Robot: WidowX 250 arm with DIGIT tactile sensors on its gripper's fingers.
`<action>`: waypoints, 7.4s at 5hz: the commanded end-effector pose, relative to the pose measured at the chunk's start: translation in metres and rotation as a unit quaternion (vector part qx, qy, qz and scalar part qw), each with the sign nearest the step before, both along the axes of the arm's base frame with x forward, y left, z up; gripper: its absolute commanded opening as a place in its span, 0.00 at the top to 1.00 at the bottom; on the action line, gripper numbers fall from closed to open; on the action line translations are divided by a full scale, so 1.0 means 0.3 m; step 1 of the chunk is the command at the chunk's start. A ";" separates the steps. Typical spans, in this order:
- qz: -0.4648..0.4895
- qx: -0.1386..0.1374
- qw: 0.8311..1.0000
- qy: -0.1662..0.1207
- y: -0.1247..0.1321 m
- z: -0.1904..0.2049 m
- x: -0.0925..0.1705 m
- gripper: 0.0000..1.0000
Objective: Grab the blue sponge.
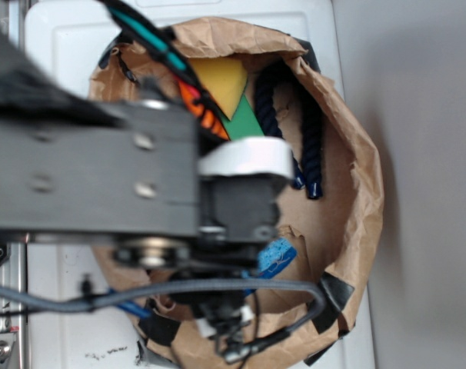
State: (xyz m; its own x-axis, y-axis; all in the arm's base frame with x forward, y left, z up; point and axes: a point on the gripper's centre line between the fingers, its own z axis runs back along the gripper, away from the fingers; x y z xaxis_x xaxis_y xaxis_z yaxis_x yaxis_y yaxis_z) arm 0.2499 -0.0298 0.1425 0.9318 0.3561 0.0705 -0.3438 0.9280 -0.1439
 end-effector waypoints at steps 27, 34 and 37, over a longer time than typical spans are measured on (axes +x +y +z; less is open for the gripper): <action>0.066 -0.058 0.995 -0.048 0.024 -0.192 0.109 0.00; 0.084 0.020 0.995 -0.052 -0.142 -0.350 0.209 1.00; 0.035 -0.013 0.999 -0.029 0.051 -0.129 0.158 1.00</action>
